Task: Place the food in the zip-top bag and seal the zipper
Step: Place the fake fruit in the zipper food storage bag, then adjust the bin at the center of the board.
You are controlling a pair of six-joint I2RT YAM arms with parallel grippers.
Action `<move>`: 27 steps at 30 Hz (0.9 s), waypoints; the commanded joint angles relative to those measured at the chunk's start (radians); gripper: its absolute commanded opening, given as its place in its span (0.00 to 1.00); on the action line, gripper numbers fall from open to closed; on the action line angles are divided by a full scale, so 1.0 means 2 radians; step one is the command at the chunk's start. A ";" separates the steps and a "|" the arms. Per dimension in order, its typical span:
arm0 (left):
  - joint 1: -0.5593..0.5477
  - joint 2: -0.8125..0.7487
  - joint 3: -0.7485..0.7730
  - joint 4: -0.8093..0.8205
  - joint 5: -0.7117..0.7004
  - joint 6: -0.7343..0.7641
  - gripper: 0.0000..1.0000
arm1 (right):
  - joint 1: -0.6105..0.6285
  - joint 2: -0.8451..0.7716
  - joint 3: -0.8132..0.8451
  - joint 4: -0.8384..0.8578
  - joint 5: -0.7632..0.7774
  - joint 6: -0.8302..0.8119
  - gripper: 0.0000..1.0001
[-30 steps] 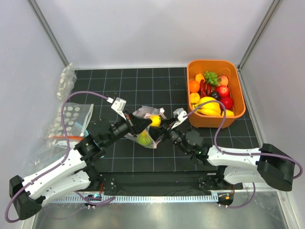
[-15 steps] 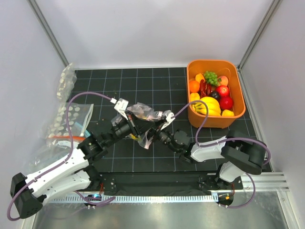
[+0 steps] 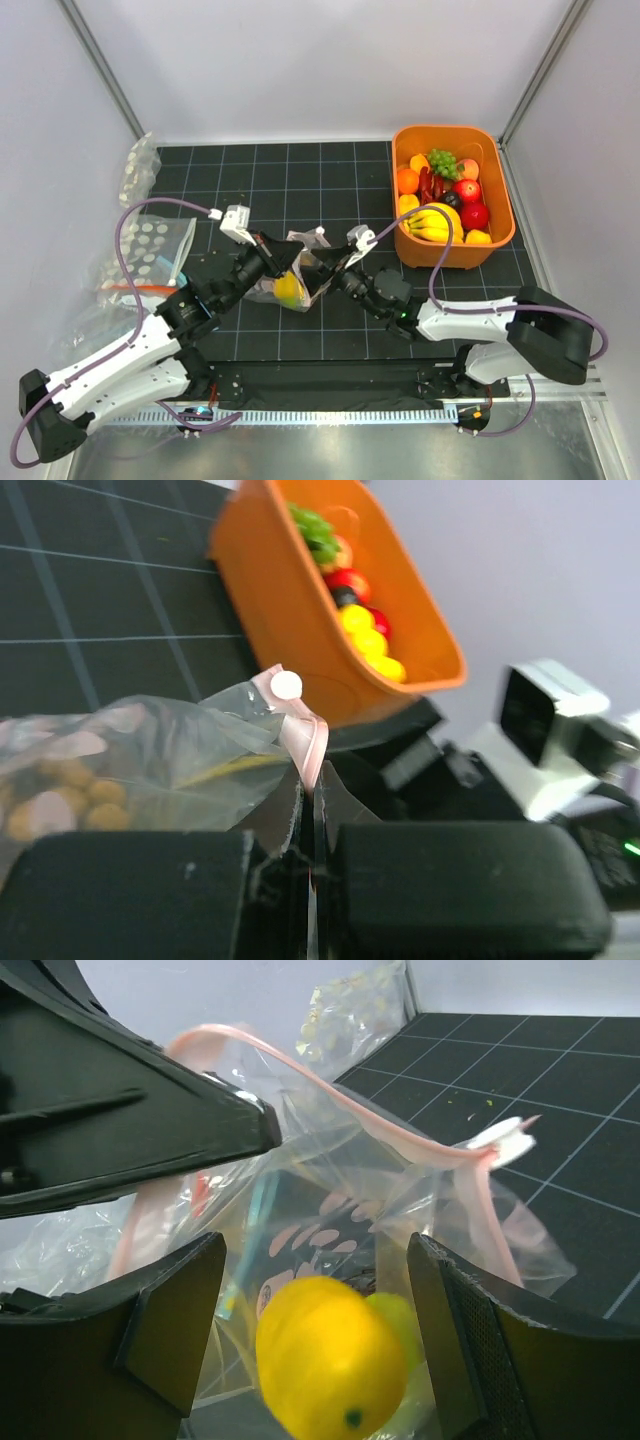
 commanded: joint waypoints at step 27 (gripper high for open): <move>-0.002 -0.016 0.038 -0.107 -0.238 0.016 0.01 | 0.002 0.004 0.204 -0.453 0.123 0.096 0.55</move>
